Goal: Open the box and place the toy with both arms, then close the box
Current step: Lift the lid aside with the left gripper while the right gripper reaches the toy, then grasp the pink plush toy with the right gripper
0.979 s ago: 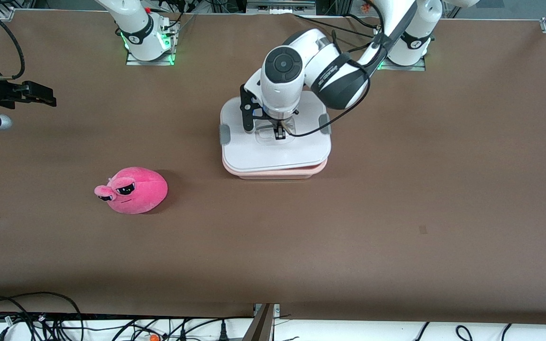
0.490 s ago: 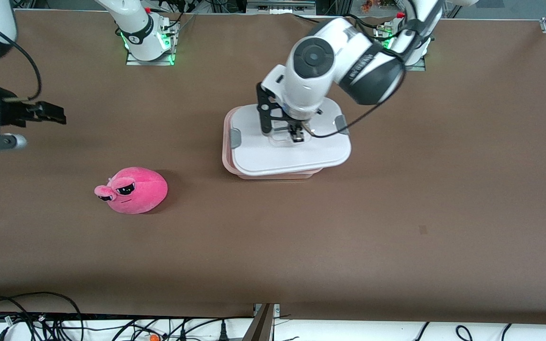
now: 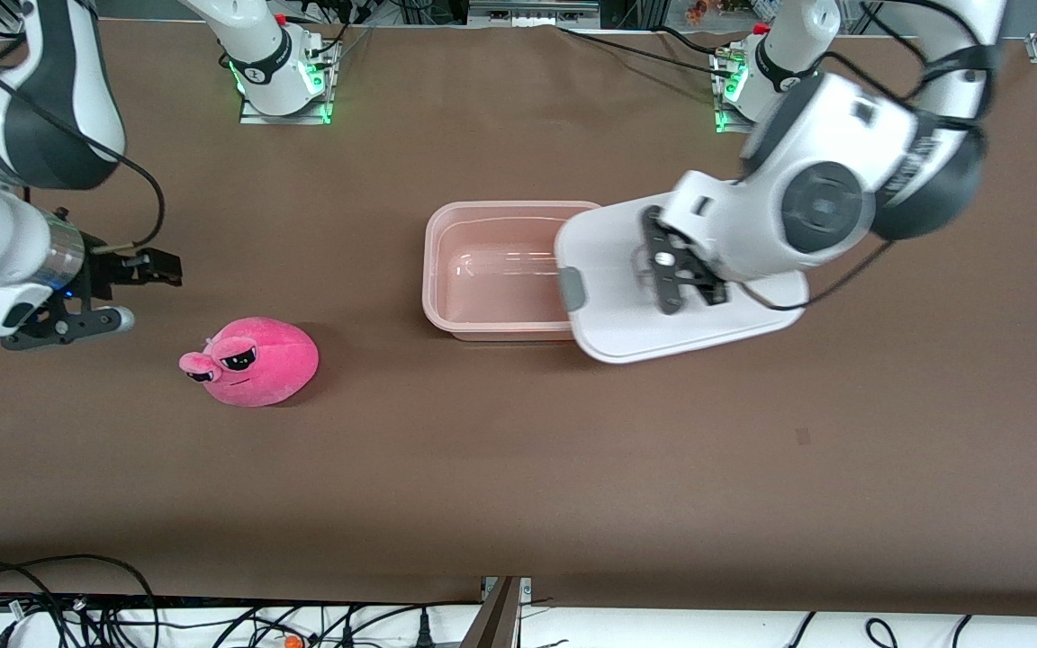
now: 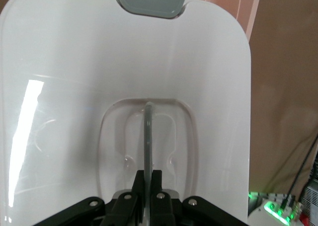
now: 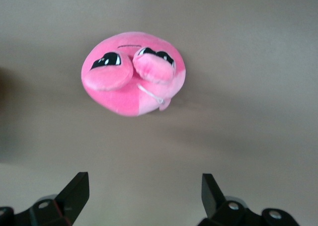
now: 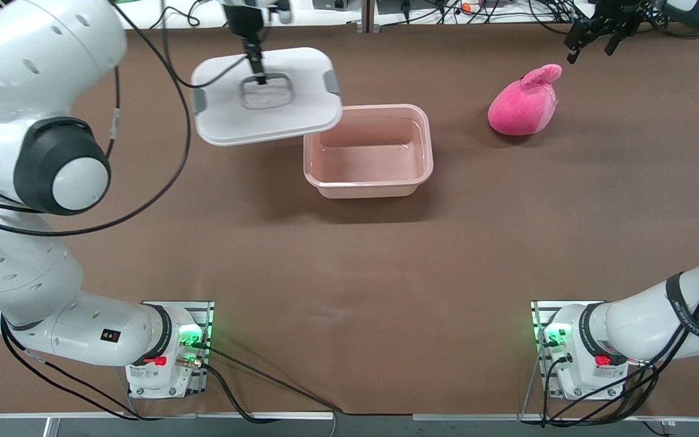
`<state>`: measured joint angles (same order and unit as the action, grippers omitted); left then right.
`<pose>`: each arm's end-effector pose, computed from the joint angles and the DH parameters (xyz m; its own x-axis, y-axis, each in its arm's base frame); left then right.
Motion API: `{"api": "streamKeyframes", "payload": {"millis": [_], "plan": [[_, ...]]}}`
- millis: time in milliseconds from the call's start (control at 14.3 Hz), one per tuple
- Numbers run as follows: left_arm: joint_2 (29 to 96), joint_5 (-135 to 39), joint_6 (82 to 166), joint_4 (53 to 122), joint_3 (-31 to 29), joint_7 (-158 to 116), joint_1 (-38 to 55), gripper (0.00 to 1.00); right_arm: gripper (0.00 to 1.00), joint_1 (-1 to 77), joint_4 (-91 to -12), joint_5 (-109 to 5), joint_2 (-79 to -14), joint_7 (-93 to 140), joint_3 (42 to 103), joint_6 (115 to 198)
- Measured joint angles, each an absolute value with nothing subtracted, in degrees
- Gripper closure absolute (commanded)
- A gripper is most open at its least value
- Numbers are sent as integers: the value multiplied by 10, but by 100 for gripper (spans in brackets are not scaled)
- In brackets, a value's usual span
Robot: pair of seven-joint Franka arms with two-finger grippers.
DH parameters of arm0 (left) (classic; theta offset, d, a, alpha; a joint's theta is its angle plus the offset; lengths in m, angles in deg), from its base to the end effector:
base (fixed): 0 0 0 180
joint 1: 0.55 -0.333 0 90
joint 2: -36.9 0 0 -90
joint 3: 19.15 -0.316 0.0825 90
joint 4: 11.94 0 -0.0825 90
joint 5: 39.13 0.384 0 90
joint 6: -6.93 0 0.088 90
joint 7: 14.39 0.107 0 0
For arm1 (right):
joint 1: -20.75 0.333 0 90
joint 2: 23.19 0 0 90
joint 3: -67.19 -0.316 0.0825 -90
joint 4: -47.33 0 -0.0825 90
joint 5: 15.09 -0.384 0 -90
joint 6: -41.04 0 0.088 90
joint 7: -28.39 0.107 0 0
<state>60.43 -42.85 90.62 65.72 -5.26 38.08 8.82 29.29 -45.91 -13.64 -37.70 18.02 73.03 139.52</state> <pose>0.5996 -0.2374 0.4749 0.2456 -0.9681 -0.0494 -0.9124 -0.2480 0.3255 0.6185 0.0321 0.4608 0.9594 0.2280 -0.1662 0.2345 -0.9719 0.0200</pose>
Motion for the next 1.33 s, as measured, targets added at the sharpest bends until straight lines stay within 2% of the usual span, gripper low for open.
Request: {"api": "streamKeyframes", "payload": {"millis": [280,490,840,1329], "plan": [[602,-424,863,658,-56,488,-15,100,0,292,-543,-144,-378,164,731,1503],[602,-371,850,658,-57,578,-60,100,0,292,-594,-154,-378,147,731,1580],[611,-303,848,664,-56,651,-73,100,0,293,-656,-161,-381,144,723,1695],[630,-303,849,670,-47,660,-69,100,0,294,-663,-193,-415,140,704,1785]]}}
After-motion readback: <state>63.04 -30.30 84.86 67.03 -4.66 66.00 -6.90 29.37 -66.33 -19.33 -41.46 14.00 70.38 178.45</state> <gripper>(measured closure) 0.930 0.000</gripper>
